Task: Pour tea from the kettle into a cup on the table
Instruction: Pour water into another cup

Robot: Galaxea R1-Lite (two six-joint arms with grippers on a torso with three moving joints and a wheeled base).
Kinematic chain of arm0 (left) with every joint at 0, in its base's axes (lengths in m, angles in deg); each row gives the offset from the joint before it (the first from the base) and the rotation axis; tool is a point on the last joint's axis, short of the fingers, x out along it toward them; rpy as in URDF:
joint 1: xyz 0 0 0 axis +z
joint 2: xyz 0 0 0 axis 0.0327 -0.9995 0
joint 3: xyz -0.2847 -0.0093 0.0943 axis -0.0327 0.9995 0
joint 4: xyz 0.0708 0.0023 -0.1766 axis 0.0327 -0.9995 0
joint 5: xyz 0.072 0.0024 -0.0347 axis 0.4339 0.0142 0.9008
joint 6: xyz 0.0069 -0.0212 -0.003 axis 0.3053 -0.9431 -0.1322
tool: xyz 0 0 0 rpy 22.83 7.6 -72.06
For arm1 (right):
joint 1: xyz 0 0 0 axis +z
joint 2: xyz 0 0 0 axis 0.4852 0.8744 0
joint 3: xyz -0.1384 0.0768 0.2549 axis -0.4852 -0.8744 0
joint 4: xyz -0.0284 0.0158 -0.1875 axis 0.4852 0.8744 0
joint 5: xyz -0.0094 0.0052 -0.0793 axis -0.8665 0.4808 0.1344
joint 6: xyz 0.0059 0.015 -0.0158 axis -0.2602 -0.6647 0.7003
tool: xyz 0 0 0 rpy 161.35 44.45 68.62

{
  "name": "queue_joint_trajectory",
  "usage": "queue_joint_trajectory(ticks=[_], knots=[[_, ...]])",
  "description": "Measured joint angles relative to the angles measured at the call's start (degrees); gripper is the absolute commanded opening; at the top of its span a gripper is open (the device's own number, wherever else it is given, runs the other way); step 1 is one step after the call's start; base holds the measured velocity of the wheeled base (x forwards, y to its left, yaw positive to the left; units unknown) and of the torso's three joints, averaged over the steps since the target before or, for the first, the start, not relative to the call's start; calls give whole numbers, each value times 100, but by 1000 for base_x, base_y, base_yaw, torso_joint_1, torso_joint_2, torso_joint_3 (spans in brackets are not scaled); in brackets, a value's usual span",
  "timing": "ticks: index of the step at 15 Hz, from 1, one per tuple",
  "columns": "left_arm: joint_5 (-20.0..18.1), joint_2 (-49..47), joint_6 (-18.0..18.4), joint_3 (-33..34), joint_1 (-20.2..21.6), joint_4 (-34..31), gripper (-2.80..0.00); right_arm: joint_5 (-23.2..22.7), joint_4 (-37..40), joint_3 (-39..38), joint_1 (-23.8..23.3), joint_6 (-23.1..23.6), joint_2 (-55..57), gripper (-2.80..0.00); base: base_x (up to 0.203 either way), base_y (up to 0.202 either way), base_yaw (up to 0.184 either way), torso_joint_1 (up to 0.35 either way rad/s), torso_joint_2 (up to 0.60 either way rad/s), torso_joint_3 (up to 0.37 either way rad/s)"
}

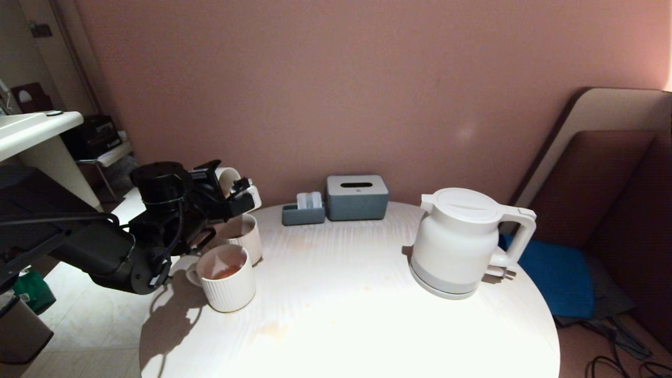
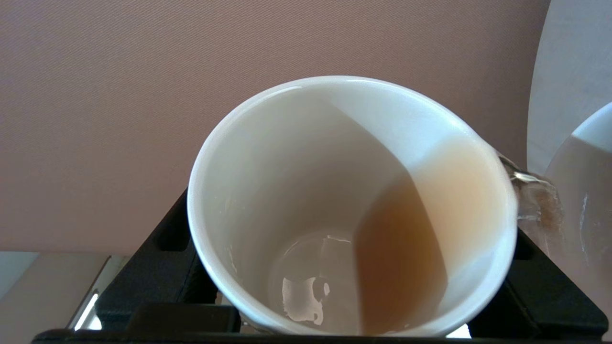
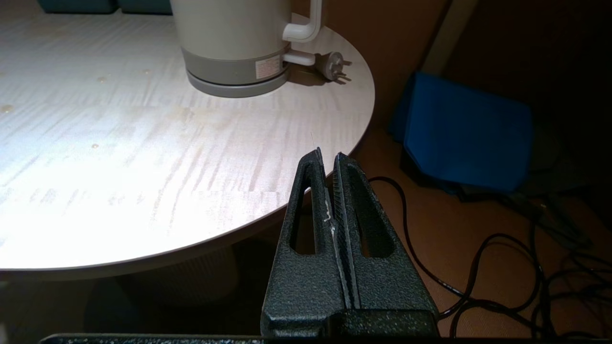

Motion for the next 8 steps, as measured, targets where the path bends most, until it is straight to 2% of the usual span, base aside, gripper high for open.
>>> queue_joint_trajectory(ticks=[4,8], knots=[[-213,22,195,-21,7,1,-280,0,7,0,0,2,0,-280,0,0,0,0,0,0],[-224,22,212,-29,13,3,-280,0,2,0,0,2,0,-280,0,0,0,0,0,0]])
